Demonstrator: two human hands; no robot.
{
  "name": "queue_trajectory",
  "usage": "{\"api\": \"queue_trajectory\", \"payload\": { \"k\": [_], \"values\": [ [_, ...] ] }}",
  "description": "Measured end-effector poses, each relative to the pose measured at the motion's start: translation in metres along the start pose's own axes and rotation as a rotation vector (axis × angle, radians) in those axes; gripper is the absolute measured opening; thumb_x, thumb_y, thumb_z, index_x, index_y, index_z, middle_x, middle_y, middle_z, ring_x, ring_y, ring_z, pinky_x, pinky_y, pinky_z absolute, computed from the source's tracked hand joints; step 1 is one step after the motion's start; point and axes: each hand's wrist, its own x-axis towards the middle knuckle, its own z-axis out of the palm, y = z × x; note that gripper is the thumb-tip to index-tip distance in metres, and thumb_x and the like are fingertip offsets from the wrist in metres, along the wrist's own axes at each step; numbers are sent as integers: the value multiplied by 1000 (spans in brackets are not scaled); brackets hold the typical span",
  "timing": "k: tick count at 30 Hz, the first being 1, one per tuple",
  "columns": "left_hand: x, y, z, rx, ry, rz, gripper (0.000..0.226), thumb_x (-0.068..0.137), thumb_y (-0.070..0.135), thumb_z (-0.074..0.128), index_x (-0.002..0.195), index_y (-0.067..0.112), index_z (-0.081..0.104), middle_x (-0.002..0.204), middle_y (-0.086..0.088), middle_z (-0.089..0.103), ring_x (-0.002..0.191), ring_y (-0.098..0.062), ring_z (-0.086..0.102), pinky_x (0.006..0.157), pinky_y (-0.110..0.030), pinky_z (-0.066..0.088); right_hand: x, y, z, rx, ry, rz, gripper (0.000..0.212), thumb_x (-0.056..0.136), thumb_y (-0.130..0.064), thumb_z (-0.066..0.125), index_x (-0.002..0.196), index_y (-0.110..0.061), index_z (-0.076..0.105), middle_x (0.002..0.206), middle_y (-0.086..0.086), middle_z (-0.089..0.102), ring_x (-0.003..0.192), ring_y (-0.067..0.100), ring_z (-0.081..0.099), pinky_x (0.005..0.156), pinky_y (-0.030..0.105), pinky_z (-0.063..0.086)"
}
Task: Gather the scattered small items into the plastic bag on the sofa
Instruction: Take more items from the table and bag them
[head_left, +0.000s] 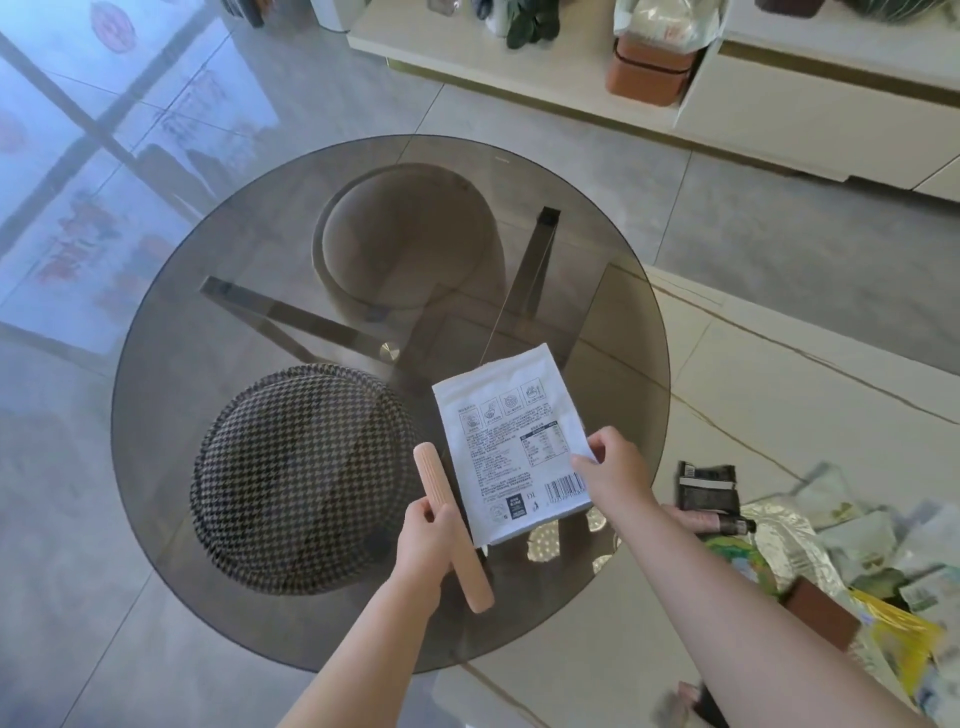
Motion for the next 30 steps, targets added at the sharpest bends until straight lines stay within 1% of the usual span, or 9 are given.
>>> {"api": "queue_trajectory", "payload": {
  "k": [5,9,14,17,20,22,25,28,30],
  "values": [
    [-22,10,1,100,34,53,39,98,25,46,136,23,37,100,1,52,93,-21,57,83,-40,55,-29,9,-24,126,-70,9,16,91,-16,54,82,-15,41,84,3,54,71,15,50,53,26,35],
    [-56,21,6,150,3,110,36,96,28,48,131,27,41,93,7,52,86,-17,58,77,-36,57,-65,21,-58,308,23,87,18,88,-18,60,79,-15,44,85,4,56,77,20,52,63,31,37],
    [-117,39,20,179,-89,188,5,93,31,50,95,36,50,90,3,61,81,-19,65,80,-40,57,-127,38,-121,475,101,114,15,86,-14,62,82,-11,49,86,9,56,75,20,51,64,31,37],
    [-167,50,34,182,-192,245,15,92,31,50,77,34,54,85,-2,62,71,-19,63,70,-35,55,-168,53,-158,497,117,127,13,87,-14,61,94,-9,51,99,12,62,84,24,57,72,35,45],
    [-217,53,51,236,-311,294,15,93,32,48,85,25,59,84,-7,61,68,-21,58,61,-30,52,-215,70,-189,572,158,145,19,87,-12,61,101,-16,49,107,9,61,89,21,60,77,32,49],
    [-247,51,66,291,-384,329,20,94,31,46,87,20,60,82,-8,59,70,-22,55,67,-33,48,-248,86,-209,624,201,143,25,86,-12,63,103,-21,47,110,8,59,89,18,58,79,32,49],
    [-289,42,92,345,-509,364,23,97,29,44,95,16,62,85,-9,60,71,-23,54,71,-35,47,-295,119,-237,782,227,151,43,85,-9,63,118,-29,44,114,7,61,100,23,62,89,45,52],
    [-328,27,122,416,-604,411,25,99,29,42,108,15,60,89,-8,63,79,-24,57,79,-37,47,-338,160,-261,950,240,169,74,88,-5,62,145,-30,22,118,2,61,104,18,62,82,37,53],
    [-354,14,143,457,-646,436,28,100,31,41,117,15,58,96,-8,66,89,-26,61,88,-39,50,-366,187,-275,1037,271,184,71,89,-2,59,147,-24,25,119,2,60,104,19,62,83,36,54]
  ]
}}
